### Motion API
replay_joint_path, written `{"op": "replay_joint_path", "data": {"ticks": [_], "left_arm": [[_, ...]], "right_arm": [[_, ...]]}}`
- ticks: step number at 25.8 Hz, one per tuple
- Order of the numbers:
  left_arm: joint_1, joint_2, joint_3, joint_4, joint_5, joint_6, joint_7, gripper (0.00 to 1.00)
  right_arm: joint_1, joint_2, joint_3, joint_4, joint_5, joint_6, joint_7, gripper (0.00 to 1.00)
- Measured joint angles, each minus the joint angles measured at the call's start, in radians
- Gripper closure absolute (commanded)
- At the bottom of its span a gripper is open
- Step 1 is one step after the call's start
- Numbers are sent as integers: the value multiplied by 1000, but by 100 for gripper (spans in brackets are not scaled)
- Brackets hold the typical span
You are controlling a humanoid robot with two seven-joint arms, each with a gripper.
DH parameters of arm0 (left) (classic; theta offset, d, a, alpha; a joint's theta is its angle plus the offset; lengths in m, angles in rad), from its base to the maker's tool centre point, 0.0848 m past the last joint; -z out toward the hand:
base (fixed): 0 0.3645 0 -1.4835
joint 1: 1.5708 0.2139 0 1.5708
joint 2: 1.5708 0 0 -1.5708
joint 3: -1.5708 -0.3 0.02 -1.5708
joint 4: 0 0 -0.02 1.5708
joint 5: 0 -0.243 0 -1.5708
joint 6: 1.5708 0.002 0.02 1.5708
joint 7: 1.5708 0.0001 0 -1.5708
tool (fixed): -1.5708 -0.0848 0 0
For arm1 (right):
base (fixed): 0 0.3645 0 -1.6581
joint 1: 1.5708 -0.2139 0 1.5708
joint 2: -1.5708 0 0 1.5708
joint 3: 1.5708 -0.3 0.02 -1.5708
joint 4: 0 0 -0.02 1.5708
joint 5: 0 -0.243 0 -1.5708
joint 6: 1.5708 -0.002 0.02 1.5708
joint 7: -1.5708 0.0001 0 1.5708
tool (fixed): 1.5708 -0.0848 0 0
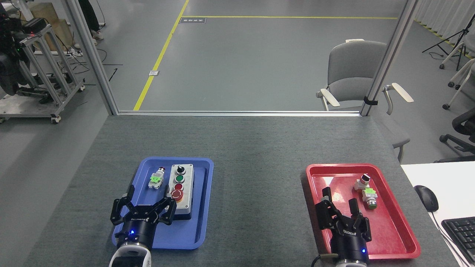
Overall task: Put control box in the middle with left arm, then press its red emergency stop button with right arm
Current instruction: 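Lower the left gripper onto the grey control box in the blue tray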
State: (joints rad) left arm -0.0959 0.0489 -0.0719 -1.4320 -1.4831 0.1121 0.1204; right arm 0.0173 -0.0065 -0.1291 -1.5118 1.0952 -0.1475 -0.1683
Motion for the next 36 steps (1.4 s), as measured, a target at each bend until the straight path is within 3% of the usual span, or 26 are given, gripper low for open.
{"op": "replay_joint_path", "data": {"ticks": [10, 20, 27, 36], "left_arm": [[17, 8, -1, -19, -6, -2, -4, 0], [13, -5, -4, -60, 1, -8, 26, 0], [17, -2, -5, -68, 4, -82, 35, 0], [17, 2, -6, -63, 3, -96, 21, 1]], "right_arm": [[0, -7, 0, 0, 1, -5, 11, 0], [-3, -49, 0, -9, 4, -5, 14, 0], [-2, -54, 2, -10, 3, -5, 14, 0], [-2, -54, 3, -9, 2, -7, 17, 0]]}}
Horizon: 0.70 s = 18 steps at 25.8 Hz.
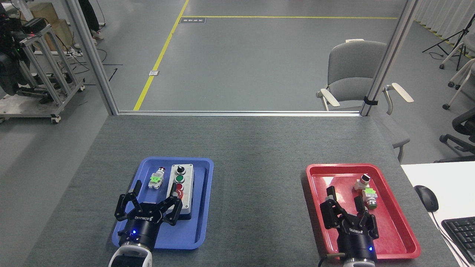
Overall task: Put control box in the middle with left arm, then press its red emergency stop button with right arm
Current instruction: 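Lower the left gripper onto the grey control box in the blue tray, then close the left gripper on the near end of the control box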
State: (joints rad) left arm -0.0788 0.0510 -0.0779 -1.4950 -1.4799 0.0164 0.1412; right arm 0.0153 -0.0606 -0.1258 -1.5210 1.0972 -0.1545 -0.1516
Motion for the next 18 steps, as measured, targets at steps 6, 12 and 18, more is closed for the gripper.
{"op": "replay_joint_path", "data": {"ticks": [6, 12, 18], "left_arm": [[-1, 0, -3, 16, -7, -1, -34, 1], [-1, -9, -66, 57, -13, 42, -65, 1], [-3, -30, -141, 147, -12, 174, -24, 1]], "right_arm": [[-1, 1, 0, 1, 1, 0, -3, 0], [-5, 0, -1, 1, 1, 0, -3, 0], [-26, -3, 0, 1, 1, 1, -3, 0]]}}
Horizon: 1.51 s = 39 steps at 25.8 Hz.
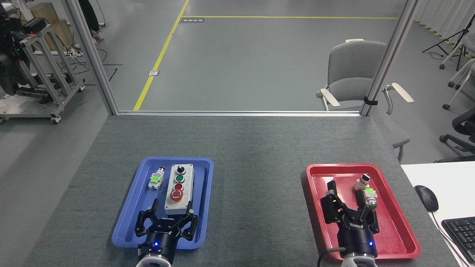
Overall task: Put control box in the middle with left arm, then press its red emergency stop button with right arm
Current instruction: 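Close the left gripper on the near end of the control box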
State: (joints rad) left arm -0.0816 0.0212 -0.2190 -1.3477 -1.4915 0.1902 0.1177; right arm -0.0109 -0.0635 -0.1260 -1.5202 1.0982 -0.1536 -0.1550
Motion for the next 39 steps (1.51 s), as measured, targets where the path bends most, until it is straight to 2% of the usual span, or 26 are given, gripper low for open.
{"op": "replay_joint_path", "data": {"ticks": [8, 27, 28, 31, 32, 35, 39], "left_arm": [[-41, -30, -9, 143, 7, 30, 80, 1], [-178, -52, 0, 380, 51, 37, 121, 2], [-189, -52, 0, 398, 52, 37, 121, 7], [-222, -50, 1, 442, 73, 33, 125, 53], [-230, -48, 1, 452, 90, 27, 125, 66], [-240, -40, 0, 467, 153, 15, 131, 85], [-241, -33, -2, 479, 198, -8, 136, 99]], "right_arm": [[-3, -23, -1, -1, 0, 0, -1, 0], [0, -48, 1, -3, 0, -5, -2, 0], [2, -48, 1, -3, 0, -5, -2, 0], [4, -49, 1, -3, 0, -5, -2, 0], [4, -50, 1, -3, 0, -5, -1, 0], [4, -57, 1, -3, 0, -5, 0, 0], [2, -61, 2, -3, 1, -5, 1, 0]]}}
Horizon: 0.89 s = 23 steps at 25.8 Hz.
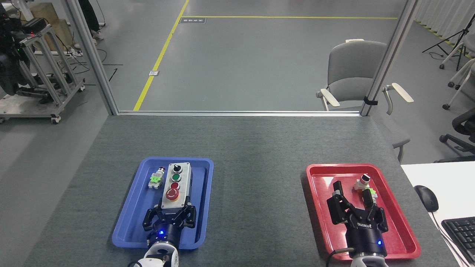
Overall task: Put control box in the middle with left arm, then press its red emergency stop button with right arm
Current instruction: 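Close the left gripper on the near end of the control box, then drag the control box with the left gripper out of the tray toward the table middle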
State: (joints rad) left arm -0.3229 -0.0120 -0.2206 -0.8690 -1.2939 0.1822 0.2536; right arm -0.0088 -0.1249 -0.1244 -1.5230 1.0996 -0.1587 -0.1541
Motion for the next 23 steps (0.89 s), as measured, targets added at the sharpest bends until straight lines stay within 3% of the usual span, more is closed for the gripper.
{"op": "replay_joint_path", "data": {"ticks": [8, 17, 23], "left_arm": [[1, 0, 0, -12, 11, -24, -10, 100], [5, -3, -2, -156, 10, -38, -6, 100], [-4, -63, -44, -199, -3, -24, -4, 100]], "right_arm": [[1, -1, 2, 3, 4, 0, 0, 0], [0, -20, 0, 2, 4, -18, 2, 0], [-4, -23, -1, 3, 6, -19, 2, 0]]}}
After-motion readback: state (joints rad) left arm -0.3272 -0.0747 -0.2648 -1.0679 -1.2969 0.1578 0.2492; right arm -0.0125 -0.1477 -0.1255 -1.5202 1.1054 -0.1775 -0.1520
